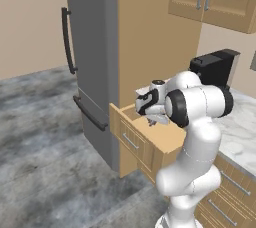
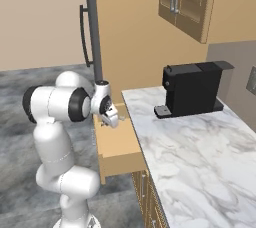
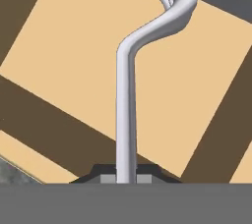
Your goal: Pick up the metallic utensils from the counter and place them in the open drawer. Make sure not to pick up any wooden utensils.
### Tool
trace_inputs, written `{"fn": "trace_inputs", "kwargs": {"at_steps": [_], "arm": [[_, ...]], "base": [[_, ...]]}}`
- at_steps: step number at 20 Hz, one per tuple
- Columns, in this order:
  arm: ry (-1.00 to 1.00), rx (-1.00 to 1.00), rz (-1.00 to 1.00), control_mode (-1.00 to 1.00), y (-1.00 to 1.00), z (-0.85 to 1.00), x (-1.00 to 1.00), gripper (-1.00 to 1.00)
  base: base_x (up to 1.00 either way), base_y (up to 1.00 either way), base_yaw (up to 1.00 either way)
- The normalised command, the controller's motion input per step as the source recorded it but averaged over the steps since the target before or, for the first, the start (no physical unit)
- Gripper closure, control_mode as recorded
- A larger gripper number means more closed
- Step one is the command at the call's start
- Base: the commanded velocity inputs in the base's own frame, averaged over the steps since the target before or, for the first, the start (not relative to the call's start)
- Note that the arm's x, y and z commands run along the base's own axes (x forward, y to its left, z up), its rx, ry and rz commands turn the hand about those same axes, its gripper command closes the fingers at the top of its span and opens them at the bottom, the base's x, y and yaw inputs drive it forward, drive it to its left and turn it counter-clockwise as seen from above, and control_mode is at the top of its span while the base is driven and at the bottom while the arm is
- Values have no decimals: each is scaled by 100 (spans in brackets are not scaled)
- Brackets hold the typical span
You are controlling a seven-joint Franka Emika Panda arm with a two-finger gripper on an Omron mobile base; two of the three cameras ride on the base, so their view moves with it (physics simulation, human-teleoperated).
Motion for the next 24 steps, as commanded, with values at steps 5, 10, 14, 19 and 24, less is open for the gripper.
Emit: {"fn": "trace_inputs", "kwargs": {"at_steps": [5, 10, 14, 19, 24], "arm": [[6, 0, -8, -100, -4, -41, 14, 100], [3, 0, -7, -100, -8, -34, 20, 100], [5, 0, -9, -100, -14, -30, 25, 100], [4, 0, -9, -100, -14, -29, 40, 100], [3, 0, -6, -100, -2, -42, 39, 100]], "base": [[0, 0, 0], [0, 0, 0], [0, 0, 0], [0, 0, 0], [0, 0, 0]]}}
